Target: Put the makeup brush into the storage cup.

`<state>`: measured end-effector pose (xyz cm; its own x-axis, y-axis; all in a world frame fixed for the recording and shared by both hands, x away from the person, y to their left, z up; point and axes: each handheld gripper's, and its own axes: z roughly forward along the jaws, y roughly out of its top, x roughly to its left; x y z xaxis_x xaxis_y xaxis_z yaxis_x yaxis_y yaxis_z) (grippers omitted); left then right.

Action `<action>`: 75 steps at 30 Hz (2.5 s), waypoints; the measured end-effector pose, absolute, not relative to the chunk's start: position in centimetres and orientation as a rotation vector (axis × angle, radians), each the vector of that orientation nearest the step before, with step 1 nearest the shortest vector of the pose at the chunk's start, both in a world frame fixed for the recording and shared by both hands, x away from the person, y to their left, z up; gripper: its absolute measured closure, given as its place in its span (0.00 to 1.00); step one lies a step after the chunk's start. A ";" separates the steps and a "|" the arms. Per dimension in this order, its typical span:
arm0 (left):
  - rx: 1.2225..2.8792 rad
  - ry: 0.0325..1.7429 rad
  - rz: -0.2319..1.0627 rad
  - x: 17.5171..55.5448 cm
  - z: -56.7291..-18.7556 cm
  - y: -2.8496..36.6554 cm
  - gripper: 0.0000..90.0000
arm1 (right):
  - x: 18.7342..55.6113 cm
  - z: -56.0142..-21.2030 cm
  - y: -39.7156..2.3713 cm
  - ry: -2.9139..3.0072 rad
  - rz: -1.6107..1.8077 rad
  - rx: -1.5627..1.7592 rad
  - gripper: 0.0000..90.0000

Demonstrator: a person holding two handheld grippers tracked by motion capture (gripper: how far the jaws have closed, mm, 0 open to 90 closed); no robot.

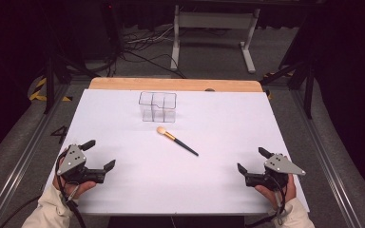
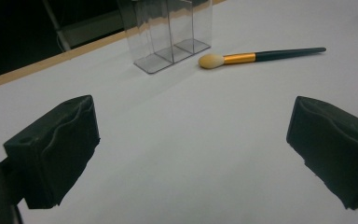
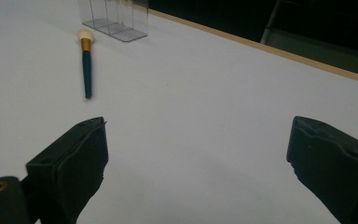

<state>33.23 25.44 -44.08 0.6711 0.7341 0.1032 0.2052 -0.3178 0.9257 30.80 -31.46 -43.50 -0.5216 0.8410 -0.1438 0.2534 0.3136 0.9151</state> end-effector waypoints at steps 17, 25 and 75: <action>1.875 0.735 0.633 33.0 -44.2 25.4 0.04 | 31.4 -43.5 -30.5 2.024 1.157 0.946 0.06; 1.895 0.732 0.628 33.0 -44.4 25.2 0.04 | 31.6 -43.3 -30.4 2.032 1.146 0.955 0.06; 1.950 0.717 0.548 33.6 -45.2 24.9 0.05 | 45.0 -39.8 -13.4 2.780 0.579 0.851 0.12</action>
<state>33.58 24.89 -45.19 0.7272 0.6819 0.0785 0.2543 -0.3738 0.8919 45.00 -13.42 -39.83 -0.8208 0.5686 -0.0545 0.4996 0.7608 0.4142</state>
